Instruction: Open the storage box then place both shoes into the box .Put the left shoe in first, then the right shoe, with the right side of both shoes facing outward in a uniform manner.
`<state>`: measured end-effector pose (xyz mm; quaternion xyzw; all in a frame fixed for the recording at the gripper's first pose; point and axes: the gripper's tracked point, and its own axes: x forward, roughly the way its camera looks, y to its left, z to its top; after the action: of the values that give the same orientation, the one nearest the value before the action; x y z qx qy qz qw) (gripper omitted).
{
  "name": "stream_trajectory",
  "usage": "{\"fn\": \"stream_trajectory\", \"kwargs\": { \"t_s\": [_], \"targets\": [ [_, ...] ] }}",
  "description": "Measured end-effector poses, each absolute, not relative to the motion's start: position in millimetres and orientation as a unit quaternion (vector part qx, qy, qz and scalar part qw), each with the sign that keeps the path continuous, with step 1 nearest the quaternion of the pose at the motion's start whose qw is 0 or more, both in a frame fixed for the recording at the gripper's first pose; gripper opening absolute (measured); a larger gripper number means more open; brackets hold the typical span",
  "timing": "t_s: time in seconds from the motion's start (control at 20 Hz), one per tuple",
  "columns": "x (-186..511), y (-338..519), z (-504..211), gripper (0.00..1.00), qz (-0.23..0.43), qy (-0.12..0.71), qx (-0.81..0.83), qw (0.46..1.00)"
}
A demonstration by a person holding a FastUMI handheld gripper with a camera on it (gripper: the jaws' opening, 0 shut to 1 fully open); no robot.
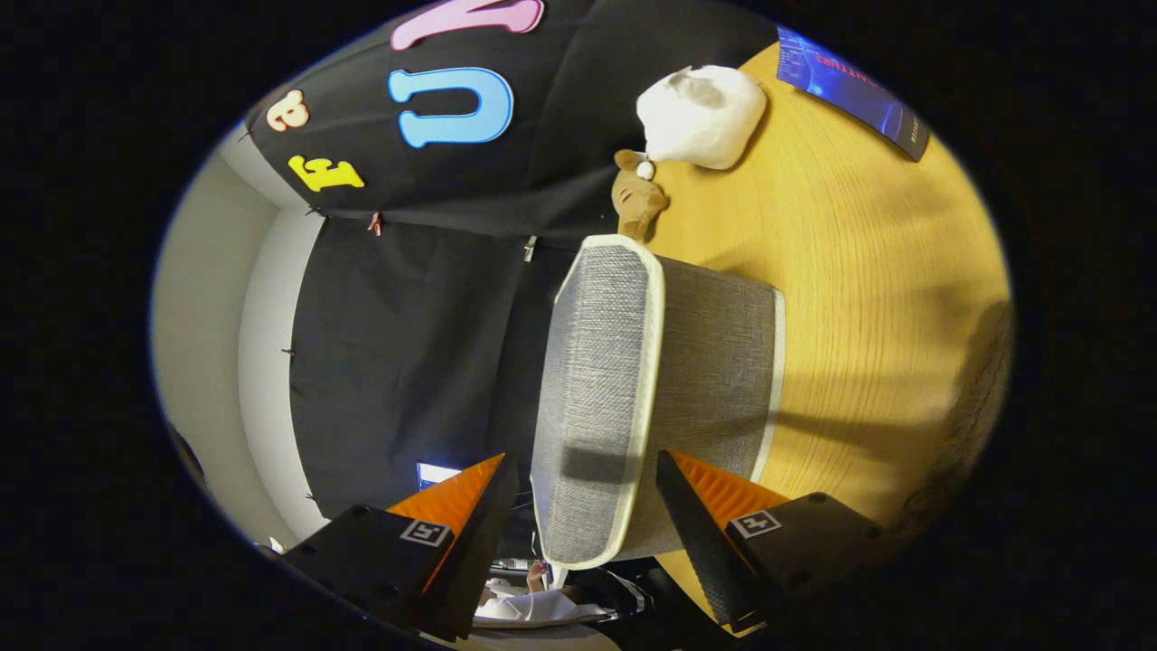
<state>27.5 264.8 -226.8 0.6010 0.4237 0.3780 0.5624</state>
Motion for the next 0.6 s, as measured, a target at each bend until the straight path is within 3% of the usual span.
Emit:
{"fn": "stream_trajectory", "kwargs": {
  "t_s": [0.3,0.5,0.6],
  "targets": [
    [33,269,-217,0.95,0.393,0.404,0.647,0.514],
    [39,264,-236,0.28,0.363,0.4,0.677,0.5],
    [36,262,-234,0.19,0.36,0.394,0.689,0.49]
  ]
}}
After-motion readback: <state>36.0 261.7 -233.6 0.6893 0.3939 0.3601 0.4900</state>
